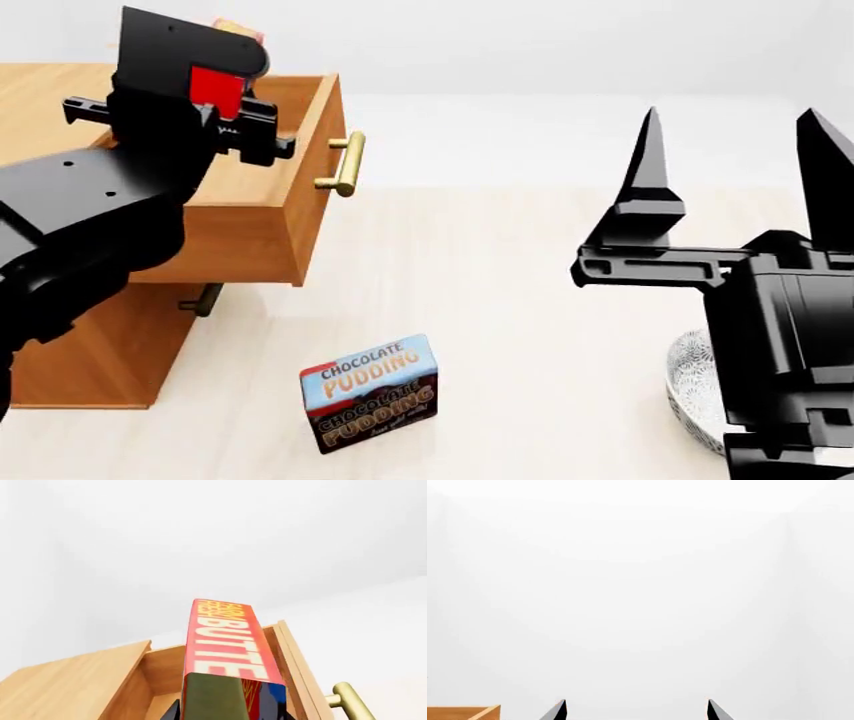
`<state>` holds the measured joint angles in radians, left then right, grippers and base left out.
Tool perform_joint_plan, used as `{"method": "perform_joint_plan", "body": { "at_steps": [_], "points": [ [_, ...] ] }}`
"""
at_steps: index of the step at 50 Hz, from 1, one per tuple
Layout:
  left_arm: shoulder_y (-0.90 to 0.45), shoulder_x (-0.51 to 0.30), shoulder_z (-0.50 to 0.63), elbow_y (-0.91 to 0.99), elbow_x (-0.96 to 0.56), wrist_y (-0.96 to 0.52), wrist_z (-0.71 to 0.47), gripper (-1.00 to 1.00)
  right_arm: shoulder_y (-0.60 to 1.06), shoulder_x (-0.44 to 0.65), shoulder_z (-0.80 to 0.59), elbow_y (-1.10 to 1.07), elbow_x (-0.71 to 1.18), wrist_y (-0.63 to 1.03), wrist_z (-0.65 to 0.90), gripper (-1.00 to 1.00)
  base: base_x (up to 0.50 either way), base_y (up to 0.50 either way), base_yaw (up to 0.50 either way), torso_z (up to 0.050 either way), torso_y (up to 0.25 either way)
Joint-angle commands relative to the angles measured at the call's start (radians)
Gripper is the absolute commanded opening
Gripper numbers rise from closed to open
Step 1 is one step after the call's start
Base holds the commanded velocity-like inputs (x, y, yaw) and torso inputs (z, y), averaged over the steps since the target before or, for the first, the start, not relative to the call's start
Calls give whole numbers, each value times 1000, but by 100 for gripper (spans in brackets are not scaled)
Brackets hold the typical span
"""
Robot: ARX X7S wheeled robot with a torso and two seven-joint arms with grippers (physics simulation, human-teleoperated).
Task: Put the butter at the back in the top drawer of the cabinet and close it.
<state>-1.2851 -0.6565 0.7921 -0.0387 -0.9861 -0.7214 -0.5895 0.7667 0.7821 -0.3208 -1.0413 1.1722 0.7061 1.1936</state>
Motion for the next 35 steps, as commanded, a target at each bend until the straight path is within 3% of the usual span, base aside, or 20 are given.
{"method": "perform_joint_plan", "body": {
  "at_steps": [1, 18, 35],
  "points": [
    [-54, 24, -5, -90, 28, -55, 0, -100, 42, 37, -67, -3, 25, -39, 37, 100, 0, 0, 0, 0, 0],
    [-100, 112, -13, -324, 32, -8, 121, -100, 107, 86, -163, -1, 44, -98, 75, 100, 0, 0, 0, 0, 1],
    [-114, 139, -23, -438, 57, 23, 116, -100, 95, 102, -197, 10, 11, -137, 60, 100, 0, 0, 0, 1, 2]
  ]
}}
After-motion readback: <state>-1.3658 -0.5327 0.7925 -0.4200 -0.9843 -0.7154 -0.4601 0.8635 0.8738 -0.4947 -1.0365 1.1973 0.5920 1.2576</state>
